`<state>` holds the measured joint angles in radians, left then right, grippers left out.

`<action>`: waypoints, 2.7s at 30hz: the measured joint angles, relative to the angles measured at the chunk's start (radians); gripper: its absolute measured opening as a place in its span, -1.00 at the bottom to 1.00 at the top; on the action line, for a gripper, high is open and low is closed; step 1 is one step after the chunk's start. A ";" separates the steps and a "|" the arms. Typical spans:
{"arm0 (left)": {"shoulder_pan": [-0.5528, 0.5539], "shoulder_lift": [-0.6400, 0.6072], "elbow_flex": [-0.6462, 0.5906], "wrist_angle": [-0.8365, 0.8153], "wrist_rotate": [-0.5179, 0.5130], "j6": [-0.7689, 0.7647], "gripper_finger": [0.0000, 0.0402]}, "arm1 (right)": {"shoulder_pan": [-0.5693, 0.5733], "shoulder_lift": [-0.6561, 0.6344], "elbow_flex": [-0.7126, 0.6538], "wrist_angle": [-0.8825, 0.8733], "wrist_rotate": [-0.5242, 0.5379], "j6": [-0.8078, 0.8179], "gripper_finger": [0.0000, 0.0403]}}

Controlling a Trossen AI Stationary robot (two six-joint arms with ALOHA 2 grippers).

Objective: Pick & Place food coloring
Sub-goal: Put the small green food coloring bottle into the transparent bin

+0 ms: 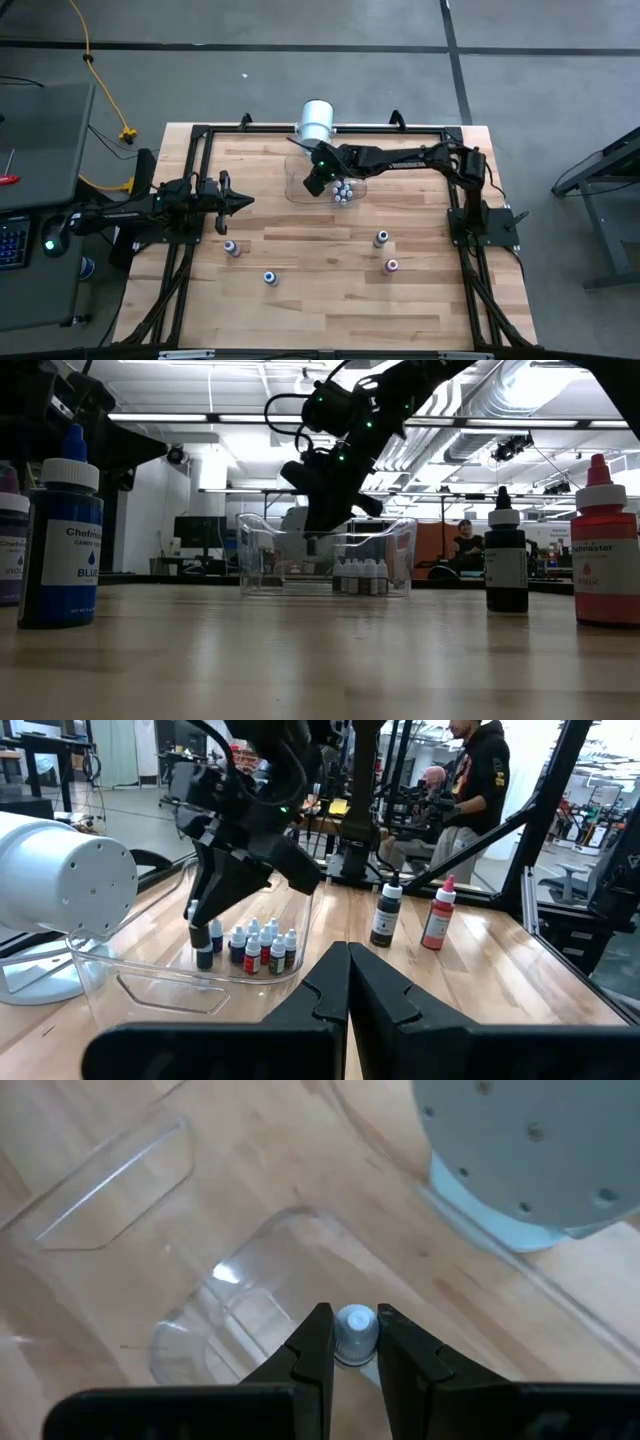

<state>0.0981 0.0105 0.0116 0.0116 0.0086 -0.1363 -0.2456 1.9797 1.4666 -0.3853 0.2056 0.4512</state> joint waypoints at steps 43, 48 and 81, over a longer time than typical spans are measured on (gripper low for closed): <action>0.000 0.000 0.000 0.000 0.000 0.000 -1.00 | 0.003 -0.006 -0.194 0.173 -0.040 0.039 -0.74; 0.000 0.000 0.000 0.000 0.000 0.000 -1.00 | 0.002 -0.006 -0.194 0.171 -0.049 0.039 -0.75; 0.000 0.000 0.000 0.000 0.000 0.000 -1.00 | 0.006 -0.006 -0.193 0.157 -0.113 0.015 -0.65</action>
<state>0.0981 0.0107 0.0116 0.0116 0.0082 -0.1361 -0.2394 1.9736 1.2739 -0.2287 0.0926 0.4662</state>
